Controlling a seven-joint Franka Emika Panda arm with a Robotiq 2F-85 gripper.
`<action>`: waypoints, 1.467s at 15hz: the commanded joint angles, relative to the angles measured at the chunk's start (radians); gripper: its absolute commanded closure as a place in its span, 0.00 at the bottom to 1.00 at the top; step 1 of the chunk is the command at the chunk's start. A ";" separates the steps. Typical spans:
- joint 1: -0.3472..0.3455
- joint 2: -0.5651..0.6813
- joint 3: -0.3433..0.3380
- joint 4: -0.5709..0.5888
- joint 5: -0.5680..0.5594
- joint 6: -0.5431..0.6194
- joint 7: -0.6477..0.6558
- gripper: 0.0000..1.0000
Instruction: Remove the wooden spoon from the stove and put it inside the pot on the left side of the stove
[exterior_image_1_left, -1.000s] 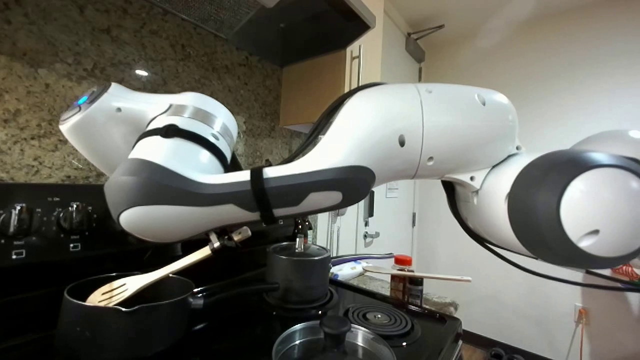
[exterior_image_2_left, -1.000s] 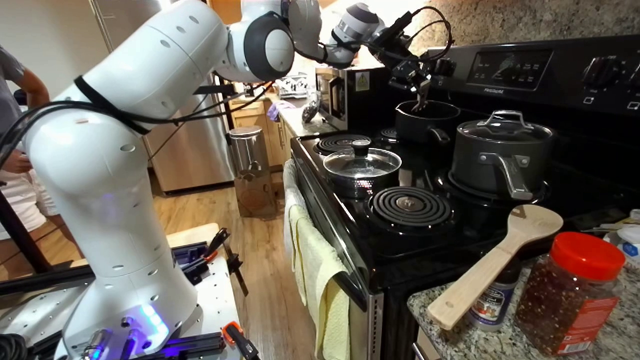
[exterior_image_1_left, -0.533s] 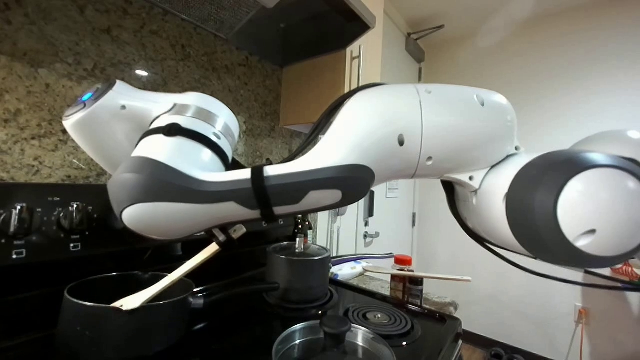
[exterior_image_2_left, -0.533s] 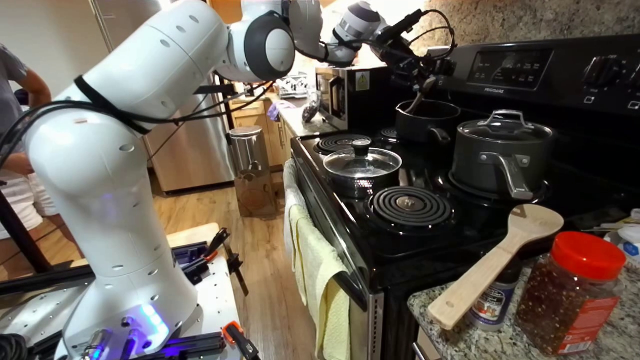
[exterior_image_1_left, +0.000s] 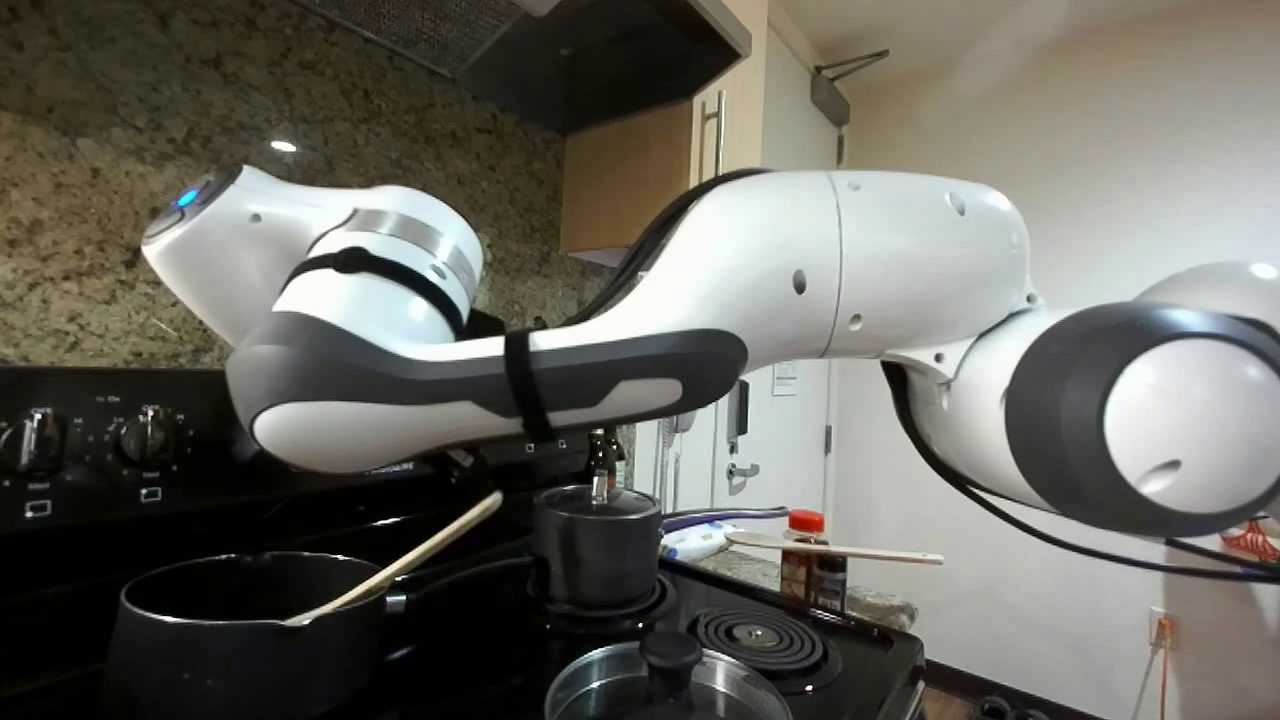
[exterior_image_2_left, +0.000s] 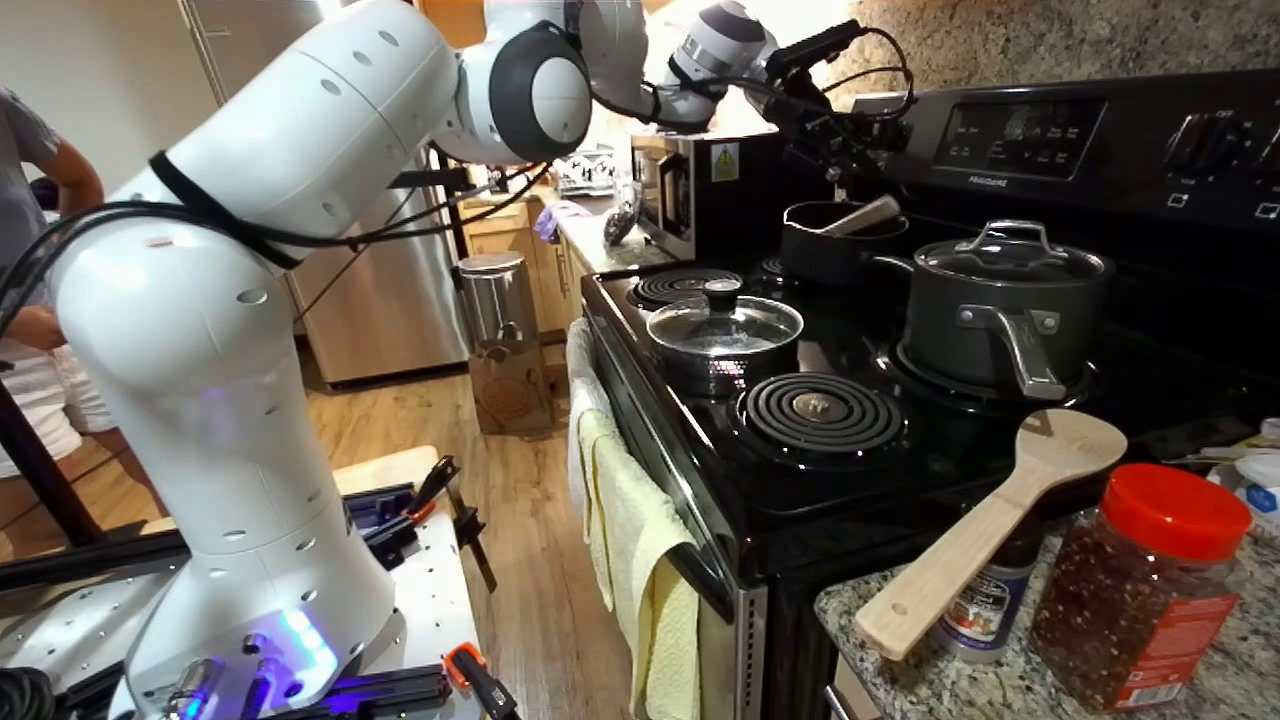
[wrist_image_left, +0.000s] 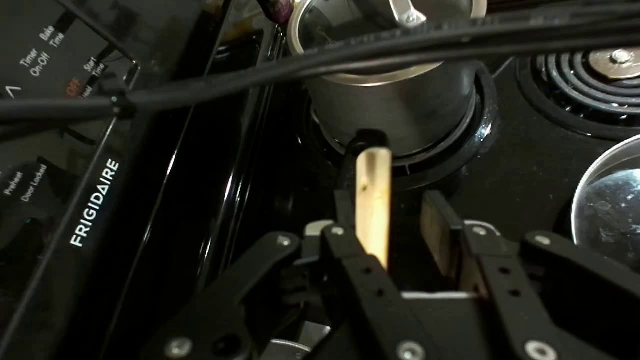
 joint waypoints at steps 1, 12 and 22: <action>-0.003 0.019 0.000 0.058 0.046 -0.035 -0.065 0.28; -0.066 -0.034 0.097 0.051 0.364 -0.015 0.088 0.00; -0.217 -0.083 0.110 0.047 0.556 -0.009 0.177 0.00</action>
